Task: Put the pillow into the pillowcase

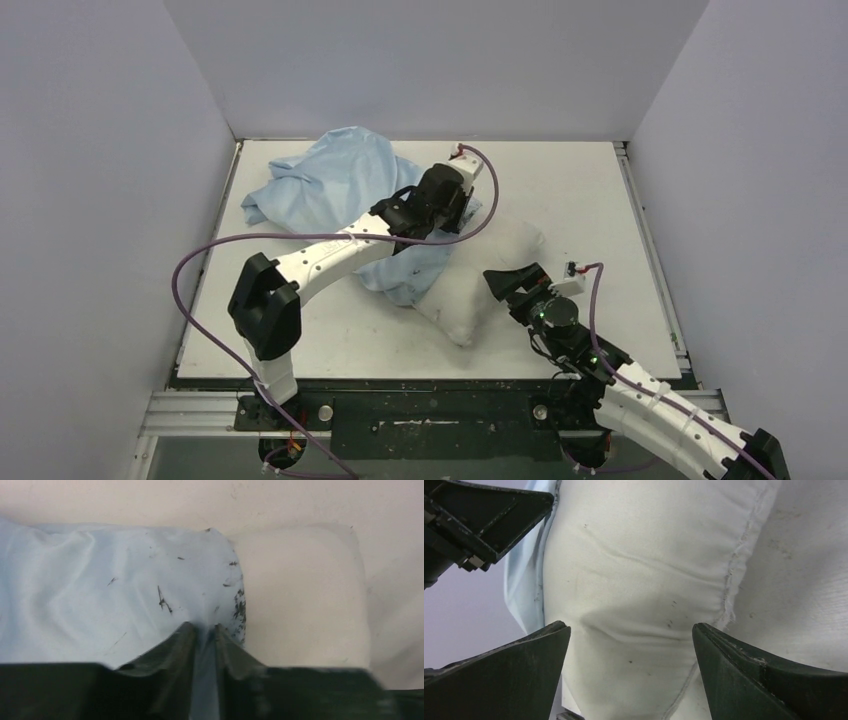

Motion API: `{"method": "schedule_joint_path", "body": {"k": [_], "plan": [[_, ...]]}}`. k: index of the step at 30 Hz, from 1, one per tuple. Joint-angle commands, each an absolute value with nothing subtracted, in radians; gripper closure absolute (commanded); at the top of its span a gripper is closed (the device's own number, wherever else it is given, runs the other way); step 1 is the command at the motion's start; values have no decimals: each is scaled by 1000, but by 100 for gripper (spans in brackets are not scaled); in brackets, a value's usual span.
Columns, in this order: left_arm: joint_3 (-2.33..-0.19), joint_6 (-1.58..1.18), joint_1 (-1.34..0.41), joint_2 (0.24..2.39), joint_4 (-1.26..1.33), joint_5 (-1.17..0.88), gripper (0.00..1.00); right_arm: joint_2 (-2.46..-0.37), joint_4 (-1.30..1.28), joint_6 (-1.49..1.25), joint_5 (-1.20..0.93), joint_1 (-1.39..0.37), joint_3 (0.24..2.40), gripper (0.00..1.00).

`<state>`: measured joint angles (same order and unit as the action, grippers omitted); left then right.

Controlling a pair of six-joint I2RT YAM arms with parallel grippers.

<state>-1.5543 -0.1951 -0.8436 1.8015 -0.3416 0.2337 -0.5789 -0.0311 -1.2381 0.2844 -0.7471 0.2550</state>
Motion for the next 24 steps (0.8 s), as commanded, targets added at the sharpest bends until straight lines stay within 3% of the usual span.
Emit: {"method": "schedule_joint_path", "body": {"k": [1,2,6,10,14,18,24], "plan": [[-1657,-193,-855,1805,-274,149,91,-602,209,-1196,214,-727,195,4],[-1670,-206,-860,1797,-278,126,99,-631,263,-1182,201,-727,190,9],[-1687,-300,-876,1732,-269,6,100,-765,440,-1171,178,-726,186,30],[-1657,-383,-884,1673,-229,-68,100,-873,580,-1210,198,-724,188,35],[-1669,-337,-887,1672,-344,109,100,-933,605,-1233,188,-724,217,33],[-1648,-246,-885,1703,-390,242,63,-923,580,-1253,193,-726,205,30],[-1690,-160,-886,1797,-449,352,47,-880,525,-1271,205,-726,180,23]]}}
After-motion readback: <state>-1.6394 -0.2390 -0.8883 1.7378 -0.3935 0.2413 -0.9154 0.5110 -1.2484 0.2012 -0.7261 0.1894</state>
